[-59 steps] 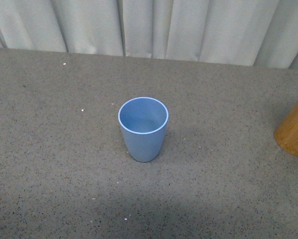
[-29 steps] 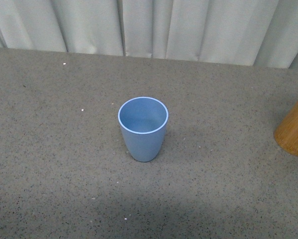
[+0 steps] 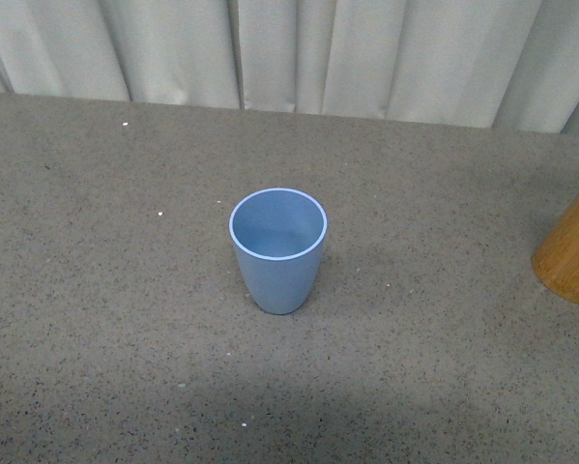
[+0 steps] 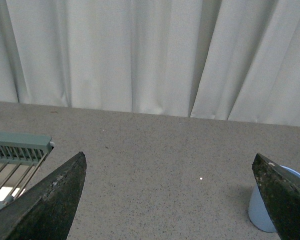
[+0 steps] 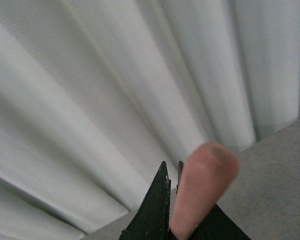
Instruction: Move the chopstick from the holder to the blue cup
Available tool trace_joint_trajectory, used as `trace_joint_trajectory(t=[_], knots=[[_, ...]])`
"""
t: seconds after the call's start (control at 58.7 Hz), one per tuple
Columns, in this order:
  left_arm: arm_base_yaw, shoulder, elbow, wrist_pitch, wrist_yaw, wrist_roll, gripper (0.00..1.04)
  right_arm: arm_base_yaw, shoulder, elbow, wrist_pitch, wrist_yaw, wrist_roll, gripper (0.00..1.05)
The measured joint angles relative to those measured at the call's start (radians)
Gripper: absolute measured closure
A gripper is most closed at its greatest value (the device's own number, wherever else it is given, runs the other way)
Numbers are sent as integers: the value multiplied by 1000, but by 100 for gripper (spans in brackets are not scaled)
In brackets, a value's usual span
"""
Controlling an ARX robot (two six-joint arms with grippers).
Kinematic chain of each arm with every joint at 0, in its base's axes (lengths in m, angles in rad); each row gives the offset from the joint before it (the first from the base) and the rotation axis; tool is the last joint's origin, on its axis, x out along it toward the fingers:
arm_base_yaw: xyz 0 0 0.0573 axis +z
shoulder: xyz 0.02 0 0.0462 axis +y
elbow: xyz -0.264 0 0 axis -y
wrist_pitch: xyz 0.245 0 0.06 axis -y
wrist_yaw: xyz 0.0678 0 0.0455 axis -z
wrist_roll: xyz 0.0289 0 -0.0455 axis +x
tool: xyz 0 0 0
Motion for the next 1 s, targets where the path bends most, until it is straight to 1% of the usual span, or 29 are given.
trace_joint_trajectory(t=[0.153, 0.392, 0.8, 1.005], knots=[[0, 0, 0, 0, 0, 0, 7, 108, 54, -39, 82, -12, 45, 103], [0, 0, 0, 0, 0, 0, 7, 230, 137, -84, 178, -23, 130, 103], [0, 0, 0, 0, 0, 0, 7, 342, 246, -119, 303, -62, 301, 103], [0, 0, 0, 0, 0, 0, 7, 371, 311, -119, 333, -94, 338, 103]])
